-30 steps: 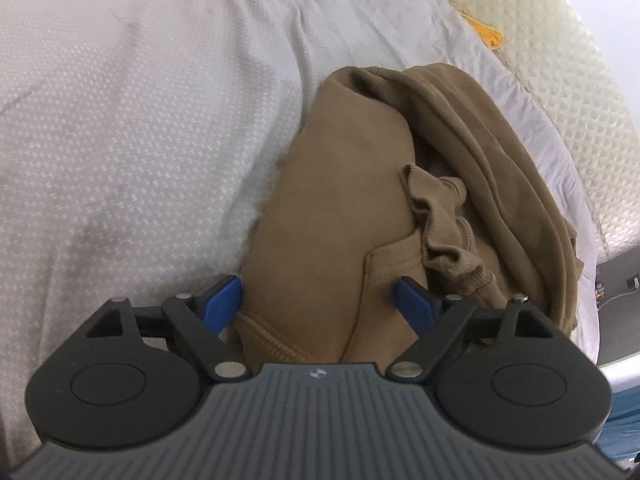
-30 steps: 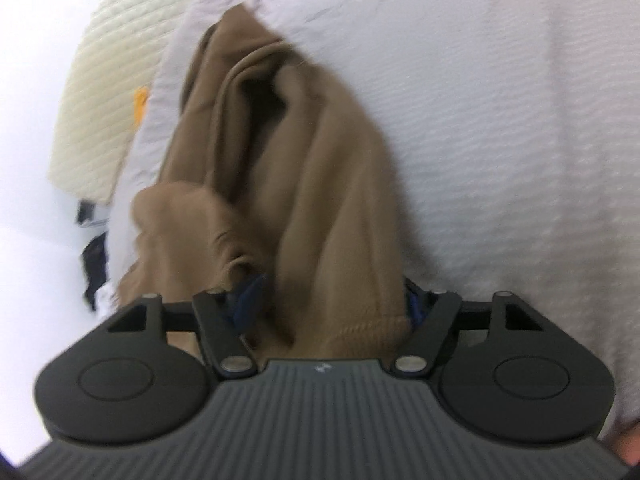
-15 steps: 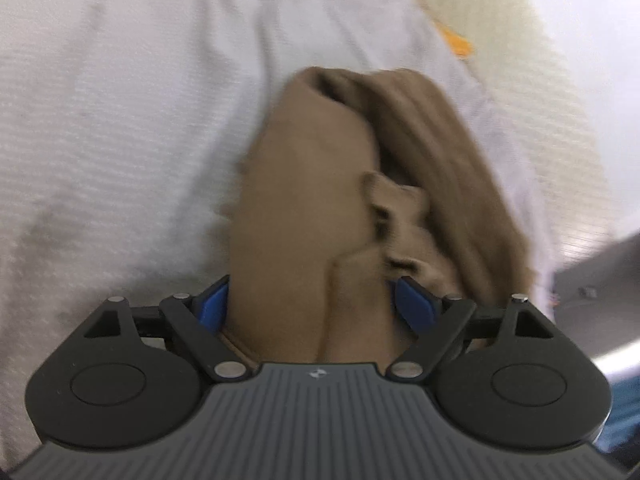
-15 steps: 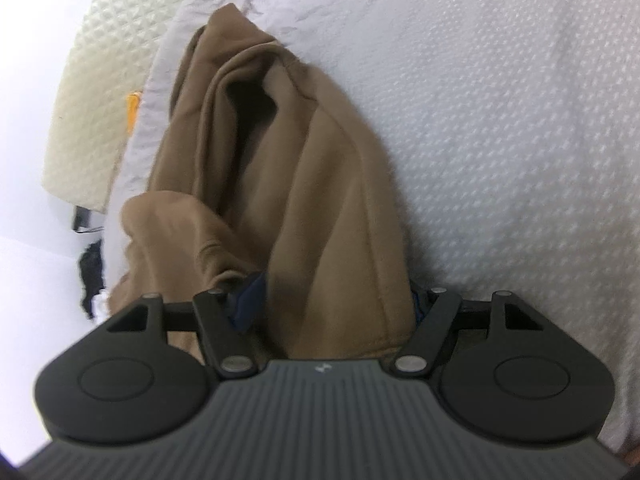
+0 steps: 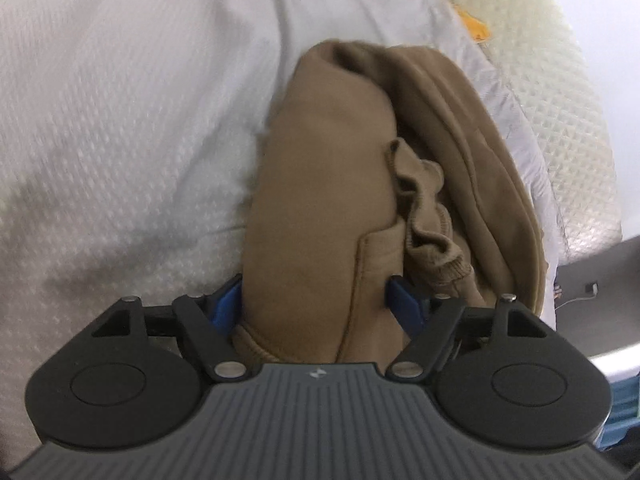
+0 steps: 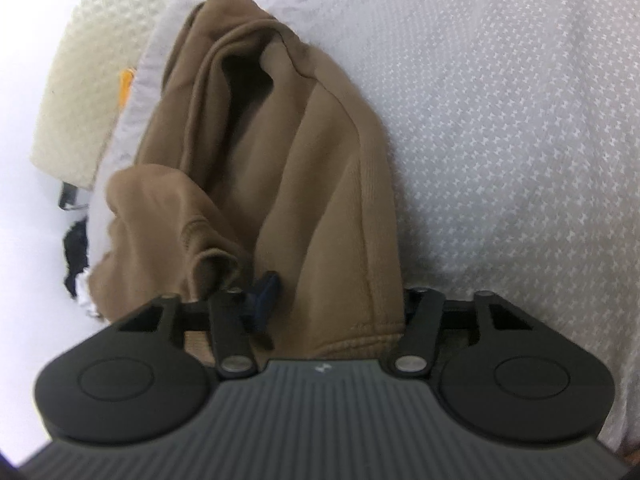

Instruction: Fold large clothes

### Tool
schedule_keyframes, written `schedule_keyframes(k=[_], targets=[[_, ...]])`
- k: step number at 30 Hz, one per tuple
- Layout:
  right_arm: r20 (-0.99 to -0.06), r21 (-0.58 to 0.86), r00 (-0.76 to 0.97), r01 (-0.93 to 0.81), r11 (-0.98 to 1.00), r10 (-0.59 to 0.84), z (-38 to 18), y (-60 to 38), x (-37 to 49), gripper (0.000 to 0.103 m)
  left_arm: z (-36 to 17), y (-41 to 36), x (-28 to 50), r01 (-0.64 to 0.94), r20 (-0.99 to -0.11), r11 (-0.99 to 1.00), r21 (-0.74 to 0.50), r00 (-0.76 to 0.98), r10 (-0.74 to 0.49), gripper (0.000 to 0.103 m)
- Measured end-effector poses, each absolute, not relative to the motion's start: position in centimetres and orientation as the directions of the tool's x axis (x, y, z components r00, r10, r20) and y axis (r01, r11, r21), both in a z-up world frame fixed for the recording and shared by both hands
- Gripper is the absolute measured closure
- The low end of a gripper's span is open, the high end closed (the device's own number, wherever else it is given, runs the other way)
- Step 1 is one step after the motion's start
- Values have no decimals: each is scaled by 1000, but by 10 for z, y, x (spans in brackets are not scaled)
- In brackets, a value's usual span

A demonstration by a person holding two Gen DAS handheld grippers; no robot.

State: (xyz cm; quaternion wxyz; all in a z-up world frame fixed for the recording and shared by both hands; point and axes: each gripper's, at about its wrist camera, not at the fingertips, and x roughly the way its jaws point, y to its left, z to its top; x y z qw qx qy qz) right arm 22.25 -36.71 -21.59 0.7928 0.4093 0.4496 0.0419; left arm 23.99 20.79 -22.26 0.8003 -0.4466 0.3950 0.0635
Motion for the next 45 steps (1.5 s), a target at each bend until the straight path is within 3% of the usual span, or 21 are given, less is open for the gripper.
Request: schedule_keyframes(k=[1,4,7,8,11,16,23,30,39,45], targets=[[-677,689,592,299,660,437,-216,-365,224,54,-223,207,242,-453,-690,596,-663,678,-253,24],[-646,720,585,256,645,490,-216,-358,231,74,-221,203,249,-457,-707,609,-648,659,-258,26],[-589,742,627,171,648,509,-201,-354,230,81,-214,202,254,-457,-715,628,-630,657,-238,54],[-560,756,640,133,641,527,-194,-354,230,85,-208,202,256,-446,-710,641,-625,666,-228,68],[-469,793,668,31,608,577,-169,-359,226,88,-190,205,252,-406,-683,663,-629,696,-222,76],[-354,840,689,-64,539,633,-138,-374,221,91,-166,215,240,-352,-615,635,-688,747,-252,78],[-302,829,680,-158,536,667,-97,-389,199,94,-118,220,203,-262,-549,633,-728,776,-311,79],[-247,832,687,-211,513,683,-57,-406,131,94,-70,218,114,-184,-480,621,-762,805,-350,79],[-258,854,689,-166,493,678,-47,-434,29,94,-63,208,-19,-215,-456,539,-814,812,-365,78],[-210,903,715,-120,413,667,-44,-442,44,94,-39,204,-6,-175,-392,528,-831,858,-333,77]])
